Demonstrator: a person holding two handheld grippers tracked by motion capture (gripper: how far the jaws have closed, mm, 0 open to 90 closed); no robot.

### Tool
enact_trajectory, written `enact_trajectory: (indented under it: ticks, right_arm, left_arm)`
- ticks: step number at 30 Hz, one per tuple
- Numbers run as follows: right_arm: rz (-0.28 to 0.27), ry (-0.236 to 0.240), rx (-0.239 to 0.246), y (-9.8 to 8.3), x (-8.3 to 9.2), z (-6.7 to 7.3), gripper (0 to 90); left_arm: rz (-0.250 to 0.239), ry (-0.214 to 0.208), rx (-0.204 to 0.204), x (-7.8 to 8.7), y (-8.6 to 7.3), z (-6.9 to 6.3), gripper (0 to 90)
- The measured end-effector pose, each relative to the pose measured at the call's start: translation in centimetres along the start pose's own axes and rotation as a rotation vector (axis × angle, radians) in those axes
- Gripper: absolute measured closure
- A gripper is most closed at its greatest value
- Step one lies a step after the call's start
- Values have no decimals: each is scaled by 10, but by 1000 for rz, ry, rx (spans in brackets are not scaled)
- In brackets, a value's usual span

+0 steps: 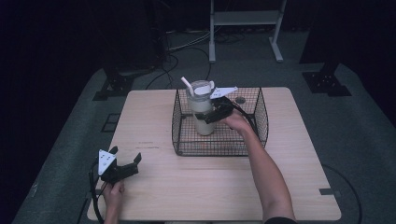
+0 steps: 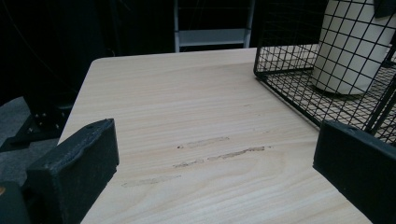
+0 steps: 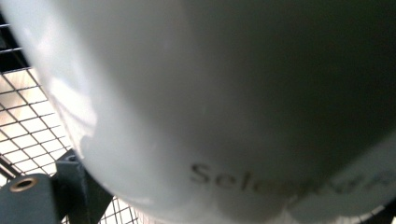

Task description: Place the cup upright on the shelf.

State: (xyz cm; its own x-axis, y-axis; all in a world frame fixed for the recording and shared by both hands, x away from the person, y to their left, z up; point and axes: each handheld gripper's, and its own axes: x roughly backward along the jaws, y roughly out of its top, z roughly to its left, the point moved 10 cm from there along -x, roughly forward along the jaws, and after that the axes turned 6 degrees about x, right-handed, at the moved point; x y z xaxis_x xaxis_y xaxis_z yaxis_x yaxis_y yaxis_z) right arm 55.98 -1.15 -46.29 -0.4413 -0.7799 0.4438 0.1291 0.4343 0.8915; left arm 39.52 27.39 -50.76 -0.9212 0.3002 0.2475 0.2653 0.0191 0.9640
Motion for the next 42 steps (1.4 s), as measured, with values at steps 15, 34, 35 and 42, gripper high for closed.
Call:
enact_trajectory:
  ticks: [15, 34, 35, 42]
  right_arm:
    - [12, -10, 6, -1, 1, 2, 78]
    - [66, -12, -6, -12, 19, 4, 77]
    - [69, -17, -1, -13, 20, 3, 78]
    - [75, -29, -9, -16, 24, 4, 79]
  left_arm:
    - [4, -4, -9, 0, 0, -1, 0]
    - [4, -6, -17, 0, -1, -2, 0]
    - [4, -6, -17, 0, -1, -2, 0]
    - [4, -6, -18, 0, -1, -2, 0]
